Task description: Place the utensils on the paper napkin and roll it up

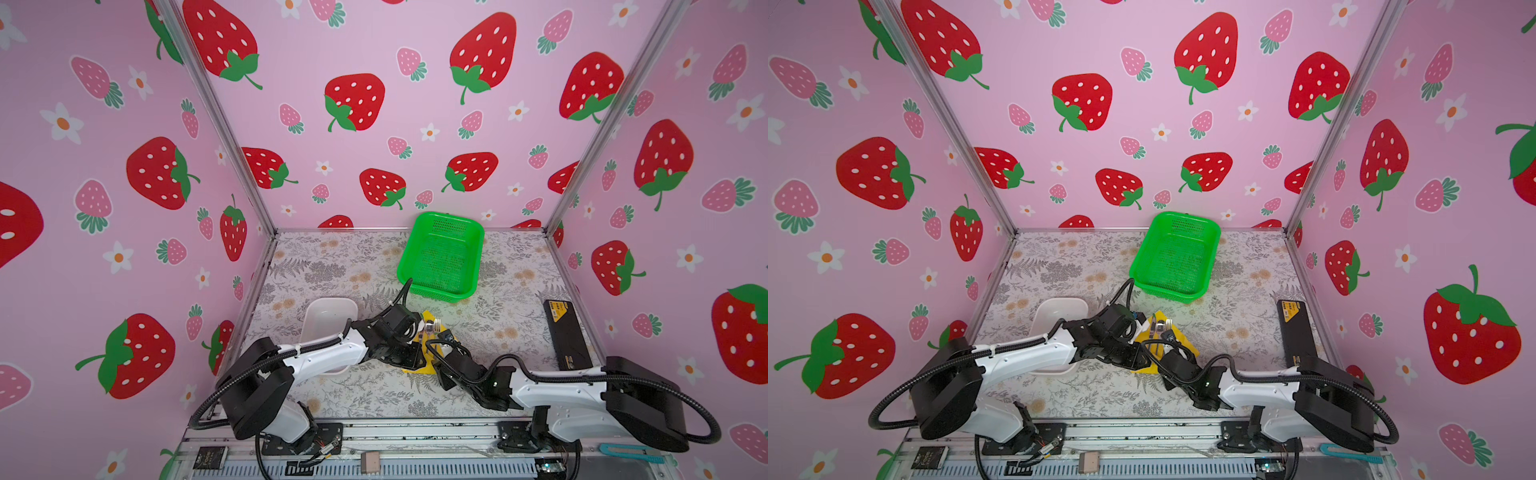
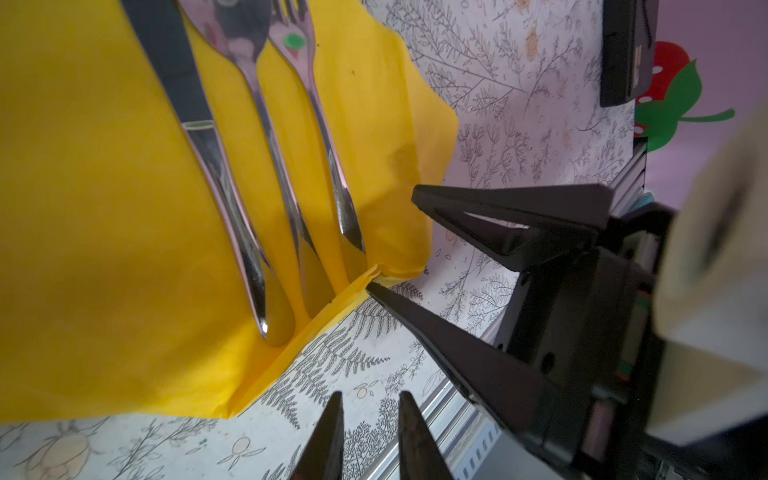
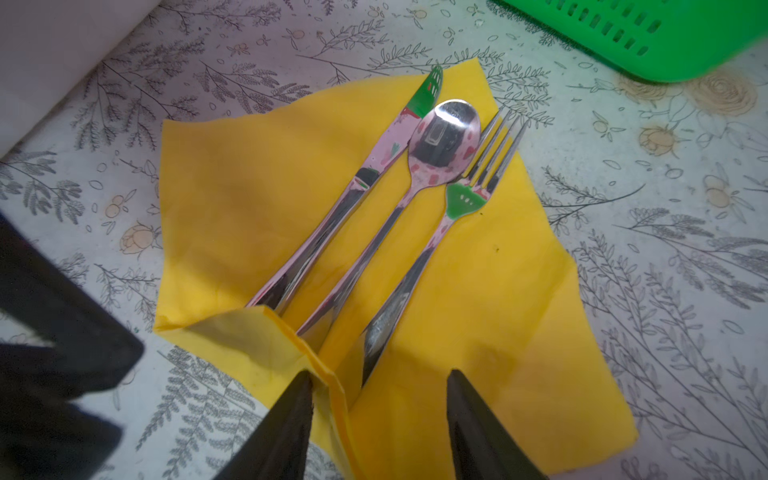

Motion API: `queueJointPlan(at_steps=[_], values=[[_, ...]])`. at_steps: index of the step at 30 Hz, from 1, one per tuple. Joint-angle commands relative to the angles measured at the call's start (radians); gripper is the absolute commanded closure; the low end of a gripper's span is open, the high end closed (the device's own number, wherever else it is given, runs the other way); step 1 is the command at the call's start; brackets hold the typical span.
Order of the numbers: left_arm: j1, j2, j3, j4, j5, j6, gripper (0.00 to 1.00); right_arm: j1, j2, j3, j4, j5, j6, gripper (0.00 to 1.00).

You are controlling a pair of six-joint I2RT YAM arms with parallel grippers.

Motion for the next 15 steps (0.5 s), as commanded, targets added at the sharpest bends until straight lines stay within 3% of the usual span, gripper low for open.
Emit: queueJointPlan(at_steps=[1,15], values=[[-0.008,0.052,0.057,0.009,-0.032,-0.031,0.78,-0.009,-0.012,-0.008,-0.031,-0.012,0.034,0.48],[-0.008,0.158,0.082,-0.051,-0.136,-0.094,0.80,-0.031,-0.075,-0.003,-0.064,-0.079,0.141,0.52]])
